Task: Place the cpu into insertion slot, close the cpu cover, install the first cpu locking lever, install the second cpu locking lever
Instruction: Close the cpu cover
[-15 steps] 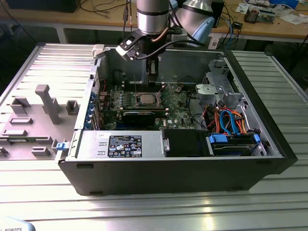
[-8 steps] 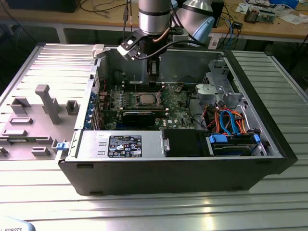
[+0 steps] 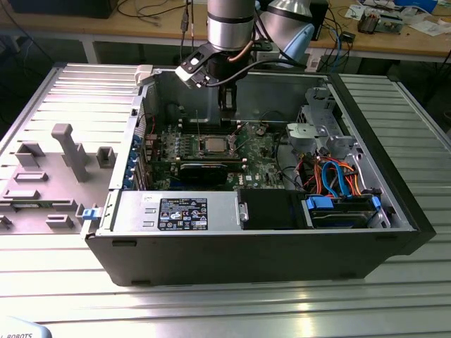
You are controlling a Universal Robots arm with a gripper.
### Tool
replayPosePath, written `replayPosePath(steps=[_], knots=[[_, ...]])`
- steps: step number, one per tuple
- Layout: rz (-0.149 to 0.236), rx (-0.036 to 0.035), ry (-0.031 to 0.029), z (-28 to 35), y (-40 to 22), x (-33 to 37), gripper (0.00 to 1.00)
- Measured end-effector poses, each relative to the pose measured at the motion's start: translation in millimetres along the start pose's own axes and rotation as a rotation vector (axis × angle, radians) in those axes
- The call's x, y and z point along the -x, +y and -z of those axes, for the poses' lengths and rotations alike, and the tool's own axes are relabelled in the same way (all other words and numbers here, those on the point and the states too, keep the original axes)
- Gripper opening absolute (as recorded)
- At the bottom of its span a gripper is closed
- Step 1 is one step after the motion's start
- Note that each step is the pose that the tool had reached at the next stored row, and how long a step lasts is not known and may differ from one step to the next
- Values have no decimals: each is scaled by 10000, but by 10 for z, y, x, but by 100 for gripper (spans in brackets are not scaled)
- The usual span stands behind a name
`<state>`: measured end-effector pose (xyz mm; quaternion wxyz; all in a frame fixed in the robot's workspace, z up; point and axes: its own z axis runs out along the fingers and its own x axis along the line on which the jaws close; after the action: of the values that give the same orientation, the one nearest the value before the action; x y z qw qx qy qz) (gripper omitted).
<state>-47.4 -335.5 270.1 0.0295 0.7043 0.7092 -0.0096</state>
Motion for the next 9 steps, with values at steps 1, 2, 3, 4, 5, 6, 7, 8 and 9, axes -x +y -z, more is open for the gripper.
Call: replayPosePath(steps=[1,2,3,4,5,6,7,8,9], knots=[[0,1,0,0,3,0,11],[-1,0,0,0,3,0,11],[0,0,0,0,5,0,11],[0,0,0,0,8,0,11],[0,0,0,0,11,0,11],[0,-1,0,0,13,0,11],[0,-1,0,0,15,0,11],[0,-1,0,-1,19,0,11],[0,-1,1,-1,24,0,11]])
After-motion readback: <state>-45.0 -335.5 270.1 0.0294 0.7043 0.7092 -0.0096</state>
